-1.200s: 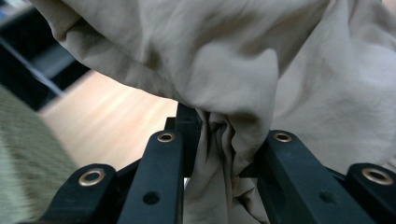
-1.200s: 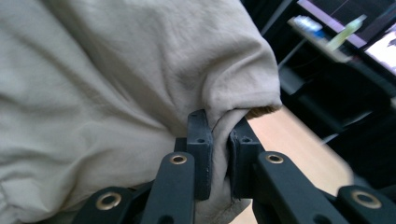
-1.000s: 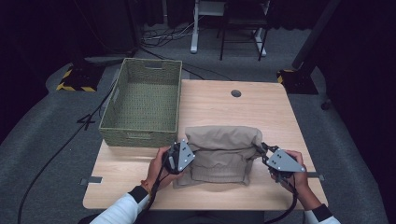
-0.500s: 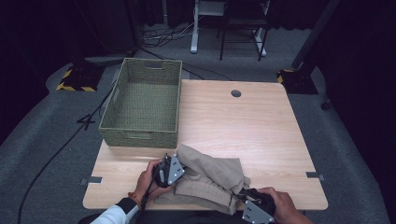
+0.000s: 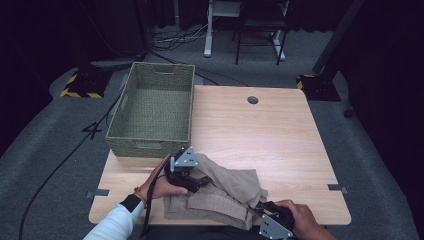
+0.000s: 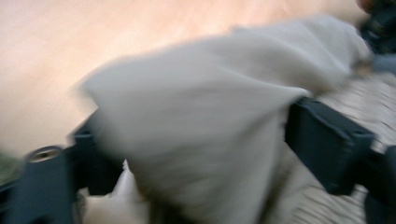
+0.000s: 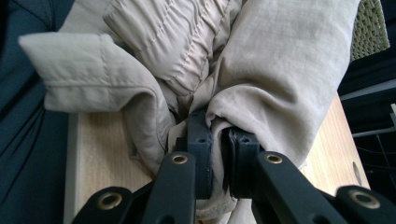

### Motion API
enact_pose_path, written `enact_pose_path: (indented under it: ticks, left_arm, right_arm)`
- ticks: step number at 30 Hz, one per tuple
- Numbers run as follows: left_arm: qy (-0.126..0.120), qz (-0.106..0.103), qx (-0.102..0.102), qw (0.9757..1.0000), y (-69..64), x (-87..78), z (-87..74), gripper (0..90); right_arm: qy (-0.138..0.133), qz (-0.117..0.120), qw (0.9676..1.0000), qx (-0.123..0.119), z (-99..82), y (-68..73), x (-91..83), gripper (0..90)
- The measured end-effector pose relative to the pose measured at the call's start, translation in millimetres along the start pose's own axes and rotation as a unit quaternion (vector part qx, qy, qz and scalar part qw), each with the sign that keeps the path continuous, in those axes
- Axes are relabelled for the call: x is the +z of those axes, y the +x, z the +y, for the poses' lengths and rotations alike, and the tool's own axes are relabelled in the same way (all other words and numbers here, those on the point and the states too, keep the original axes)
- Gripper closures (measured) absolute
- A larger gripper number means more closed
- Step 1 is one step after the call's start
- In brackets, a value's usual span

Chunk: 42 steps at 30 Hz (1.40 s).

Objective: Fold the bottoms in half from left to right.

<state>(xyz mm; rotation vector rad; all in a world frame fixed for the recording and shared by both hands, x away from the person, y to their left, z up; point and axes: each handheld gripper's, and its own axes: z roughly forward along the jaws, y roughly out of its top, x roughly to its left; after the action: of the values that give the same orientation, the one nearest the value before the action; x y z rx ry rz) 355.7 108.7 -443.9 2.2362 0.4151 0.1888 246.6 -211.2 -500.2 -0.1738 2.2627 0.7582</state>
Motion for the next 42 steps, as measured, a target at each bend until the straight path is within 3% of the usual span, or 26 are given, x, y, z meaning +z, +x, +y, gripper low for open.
enact_pose_path:
  ticks: [2,4,6,8,11,12,14,15,18,19,20,22,23,25,27,29,30,32,33,34,36,37,38,41,42]
  left_arm:
    - [0.002,-0.009,0.023,0.9997,-3.8,1.1,-1.1,47.3]
    - [-0.01,-0.024,0.035,0.999,-7.8,-3.1,-1.5,64.9]
    - [-0.022,-0.037,0.06,0.9973,-15.8,-8.0,-1.7,73.2]
    - [-0.013,-0.053,0.099,0.9936,-30.2,-9.1,-2.9,76.5]
    - [0.013,-0.075,0.163,0.9837,-55.4,-5.7,-8.3,79.9]
    - [0.021,-0.078,0.177,0.981,-63.2,-3.3,-10.5,80.5]
    - [0.031,-0.077,0.191,0.9781,-78.8,4.9,-16.0,80.5]
    - [0.04,-0.073,0.205,0.9751,-86.6,9.6,-18.3,80.4]
    - [0.05,-0.058,0.226,0.9711,-102.9,22.9,-23.6,80.4]
    - [0.044,-0.056,0.226,0.9714,-106.3,25.4,-24.3,80.6]
    - [0.041,-0.053,0.218,0.9736,-108.4,27.6,-24.5,80.6]
    - [0.037,-0.035,0.228,0.9722,-113.6,32.5,-24.0,80.7]
    - [0.036,-0.029,0.226,0.9731,-116.1,35.4,-23.2,80.8]
    - [0.04,-0.014,0.236,0.9708,-117.3,41.5,-18.5,81.4]
    - [0.043,0.008,0.229,0.9723,-116.9,48.5,-13.5,81.9]
    - [0.049,0.026,0.232,0.9711,-114.7,54.1,-8.9,82.4]
    - [0.053,0.036,0.227,0.9718,-112.6,56.9,-7.0,82.7]
    - [0.061,0.065,0.231,0.9688,-105.8,62.0,-3.8,83.4]
    - [0.067,0.072,0.232,0.9676,-101.0,63.5,-1.9,83.5]
    - [0.067,0.078,0.225,0.9688,-96.2,66.2,-0.4,83.6]
    - [0.079,0.104,0.23,0.9644,-87.2,71.3,3.4,84.0]
    - [0.083,0.112,0.229,0.9635,-82.8,73.2,5.2,84.2]
    - [0.083,0.114,0.223,0.9645,-78.6,75.2,6.9,84.2]
    - [0.087,0.135,0.232,0.9594,-71.4,80.7,9.6,84.3]
    - [0.085,0.139,0.232,0.9589,-70.1,82.6,10.0,84.4]
  right_arm:
    - [-0.003,0.009,0.9998,0.02,-2.6,-3.0,-0.3,82.2]
    - [0.003,0.004,0.9998,0.021,-6.0,-6.0,0.8,82.2]
    - [0.014,-0.01,0.9995,0.025,-9.1,-9.9,2.5,82.2]
    - [0.033,-0.021,0.9986,0.036,-11.6,-12.8,5.4,82.2]
    - [0.054,-0.033,0.9962,0.059,-16.1,-19.1,10.7,82.2]
    - [0.056,-0.035,0.9956,0.066,-17.8,-21.5,11.5,82.2]
    - [0.068,-0.044,0.9933,0.082,-19.4,-25.8,15.1,82.1]
    - [0.072,-0.047,0.9925,0.088,-19.5,-27.4,17.2,82.1]
    - [0.08,-0.054,0.9896,0.106,-19.4,-33.5,22.9,81.8]
    - [0.081,-0.056,0.9891,0.109,-19.7,-35.6,24.6,81.4]
    - [0.081,-0.06,0.9879,0.118,-20.6,-38.4,26.2,81.0]
    - [0.08,-0.059,0.9854,0.139,-23.3,-44.5,29.1,80.0]
    - [0.079,-0.061,0.9846,0.143,-24.9,-47.6,30.8,79.9]
    - [0.085,-0.061,0.982,0.157,-27.1,-55.1,37.0,80.0]
    - [0.087,-0.064,0.9785,0.175,-30.4,-63.6,44.8,79.1]
    - [0.085,-0.067,0.9735,0.201,-36.2,-75.1,51.6,70.5]
    - [0.081,-0.068,0.9696,0.221,-39.8,-82.1,53.7,66.8]
    - [0.081,-0.075,0.9625,0.248,-45.8,-97.2,54.0,61.1]
    - [0.077,-0.08,0.9574,0.267,-48.8,-105.3,51.8,58.9]
    - [0.067,-0.074,0.9508,0.293,-52.1,-113.7,48.6,56.9]
    - [0.058,-0.074,0.9394,0.33,-56.4,-129.4,39.8,54.2]
    - [0.049,-0.081,0.934,0.344,-57.2,-135.3,33.8,52.2]
    - [0.043,-0.083,0.9308,0.353,-57.0,-140.9,27.7,49.4]
    - [0.006,-0.072,0.9181,0.39,-52.8,-154.4,12.4,43.0]
    - [-0.005,-0.068,0.9163,0.395,-49.2,-157.3,10.6,41.2]
